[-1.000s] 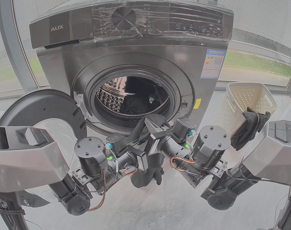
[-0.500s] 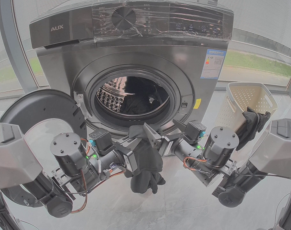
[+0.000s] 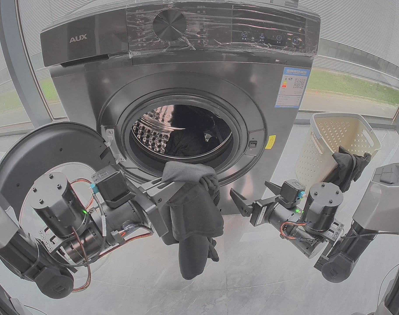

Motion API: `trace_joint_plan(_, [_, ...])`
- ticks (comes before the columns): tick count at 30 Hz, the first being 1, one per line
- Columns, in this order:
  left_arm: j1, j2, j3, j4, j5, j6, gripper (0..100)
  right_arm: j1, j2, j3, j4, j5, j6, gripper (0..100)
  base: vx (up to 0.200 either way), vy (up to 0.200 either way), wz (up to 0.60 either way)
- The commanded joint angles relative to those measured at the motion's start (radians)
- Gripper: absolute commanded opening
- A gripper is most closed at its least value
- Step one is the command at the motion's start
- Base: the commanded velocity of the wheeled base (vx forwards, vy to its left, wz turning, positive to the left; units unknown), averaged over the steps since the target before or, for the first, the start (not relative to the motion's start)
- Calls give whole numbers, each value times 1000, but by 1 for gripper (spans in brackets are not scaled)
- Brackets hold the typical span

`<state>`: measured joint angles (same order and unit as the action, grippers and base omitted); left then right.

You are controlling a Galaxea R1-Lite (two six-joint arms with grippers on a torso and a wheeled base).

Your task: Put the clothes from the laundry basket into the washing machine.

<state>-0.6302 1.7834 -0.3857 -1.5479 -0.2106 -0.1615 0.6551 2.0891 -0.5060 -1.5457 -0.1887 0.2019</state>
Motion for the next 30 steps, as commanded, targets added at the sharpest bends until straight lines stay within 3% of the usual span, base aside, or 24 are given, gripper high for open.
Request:
trace_joint_plan(1, [0, -70, 36, -1, -33, -1, 0, -25, 32, 9, -1, 5, 1, 100, 0, 0, 0])
trace_joint_plan(4, [4, -90, 59, -1, -81, 0, 0, -28, 63, 9, -1, 12, 1, 100, 0, 0, 0])
trace_joint_plan(8, [3, -102, 82, -1, -107, 5, 0, -29, 126, 4, -1, 20, 1, 100, 0, 0, 0])
trace_joint_plan(18, [1, -110, 82, -1, -110, -1, 0, -9, 226, -71, -1, 57, -6, 100, 0, 0, 0])
trace_joint_plan(30, [14, -104, 79, -1, -110, -3, 0, 93, 321, -194, 1, 64, -9, 100, 0, 0, 0])
